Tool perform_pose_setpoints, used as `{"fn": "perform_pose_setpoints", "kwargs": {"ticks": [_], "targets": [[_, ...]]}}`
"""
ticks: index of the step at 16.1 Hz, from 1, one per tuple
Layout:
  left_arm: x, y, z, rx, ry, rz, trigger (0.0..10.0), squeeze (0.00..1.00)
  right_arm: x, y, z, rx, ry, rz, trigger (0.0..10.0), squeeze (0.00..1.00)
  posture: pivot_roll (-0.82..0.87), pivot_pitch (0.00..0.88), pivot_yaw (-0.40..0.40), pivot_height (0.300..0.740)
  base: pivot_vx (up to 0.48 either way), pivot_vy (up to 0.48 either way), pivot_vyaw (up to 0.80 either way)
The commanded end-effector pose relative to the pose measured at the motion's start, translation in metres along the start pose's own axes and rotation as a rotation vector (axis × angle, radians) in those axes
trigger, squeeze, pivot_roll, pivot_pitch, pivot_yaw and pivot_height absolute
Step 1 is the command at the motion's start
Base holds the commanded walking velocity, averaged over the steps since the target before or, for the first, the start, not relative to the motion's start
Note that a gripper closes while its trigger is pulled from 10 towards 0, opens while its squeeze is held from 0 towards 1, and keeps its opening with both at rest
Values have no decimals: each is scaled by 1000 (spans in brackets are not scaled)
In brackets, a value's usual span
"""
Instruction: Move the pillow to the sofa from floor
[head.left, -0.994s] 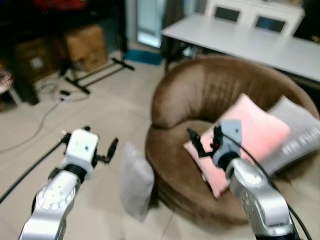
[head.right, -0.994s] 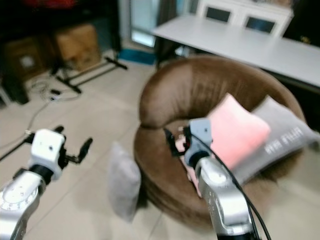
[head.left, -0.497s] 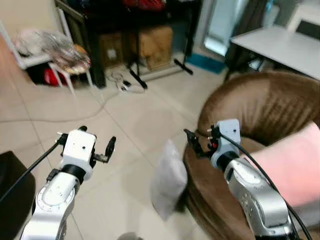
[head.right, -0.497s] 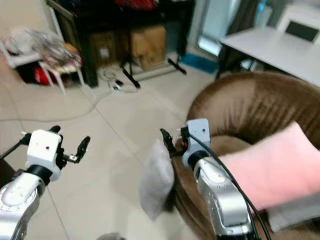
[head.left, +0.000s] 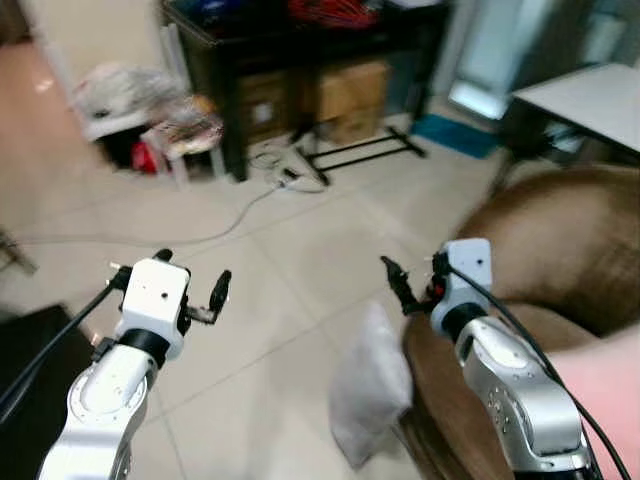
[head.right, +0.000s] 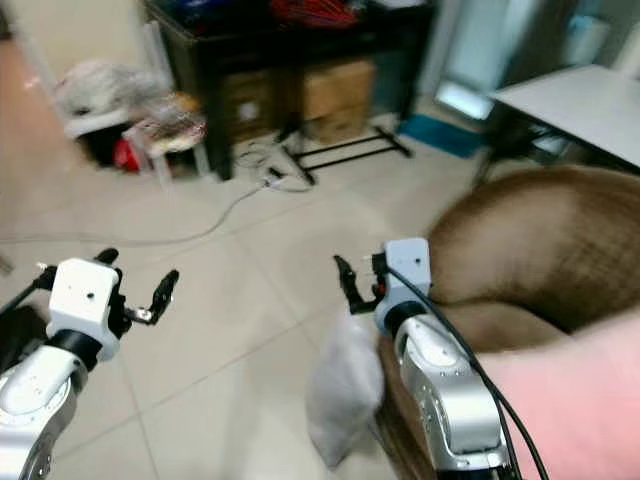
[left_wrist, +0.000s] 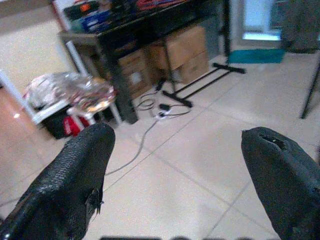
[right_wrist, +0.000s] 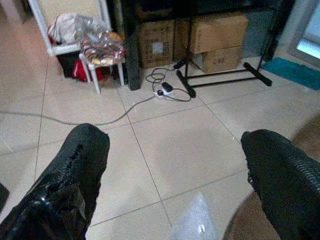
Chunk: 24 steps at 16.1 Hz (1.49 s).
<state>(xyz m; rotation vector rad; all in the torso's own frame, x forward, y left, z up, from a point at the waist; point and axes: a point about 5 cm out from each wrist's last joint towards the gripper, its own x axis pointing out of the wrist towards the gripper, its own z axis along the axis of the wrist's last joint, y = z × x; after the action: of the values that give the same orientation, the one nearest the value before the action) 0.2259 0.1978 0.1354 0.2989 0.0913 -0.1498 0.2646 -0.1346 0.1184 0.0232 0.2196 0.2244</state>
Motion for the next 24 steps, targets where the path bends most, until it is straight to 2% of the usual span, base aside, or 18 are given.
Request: {"fn": "perform_pose_setpoints", "kwargs": {"ticks": [1, 2, 3, 4, 6, 9, 14, 19, 24], "targets": [[0, 4, -1, 11, 9, 18, 10000, 0, 0, 0, 1, -14, -2, -22, 10000, 557, -30, 0, -48, 740, 255, 0, 0], [0, 5, -1, 13, 8, 17, 10000, 0, 0, -3, 0, -27, -1, -43, 10000, 247, -30, 0, -48, 740, 251, 0, 0], [0, 5, -1, 13, 8, 16, 10000, 0, 0, -3, 0, -30, -2, -47, 10000, 247, -30, 0, -48, 740, 251, 0, 0], [0, 5, -1, 15, 8, 15, 10000, 0, 0, -6, -1, -26, 5, -65, 10000, 0, -30, 0, -48, 740, 255, 0, 0], [0, 4, -1, 18, 8, 12, 10000, 0, -1, -10, -3, -9, 13, -97, 10000, 0, -31, 0, -48, 740, 249, 0, -778], [0, 3, -3, 44, 12, 9, 10000, 0, -3, -13, -6, -35, 16, -113, 10000, 0, -32, 0, -48, 740, 0, 0, 0], [1, 4, -4, 50, -16, 64, 10000, 0, -2, -12, -3, 2, -22, -119, 10000, 0, -31, 0, -51, 726, 0, 0, 0], [0, 8, -3, 41, -44, 110, 10000, 0, 0, -13, -3, 17, -44, -122, 10000, 0, -30, 0, -52, 679, 0, 0, 0], [2, 5, -2, 31, -59, 102, 10000, 0, 0, -11, -4, 13, -54, -114, 10000, 0, -34, 0, -47, 635, 0, 0, 0]]}}
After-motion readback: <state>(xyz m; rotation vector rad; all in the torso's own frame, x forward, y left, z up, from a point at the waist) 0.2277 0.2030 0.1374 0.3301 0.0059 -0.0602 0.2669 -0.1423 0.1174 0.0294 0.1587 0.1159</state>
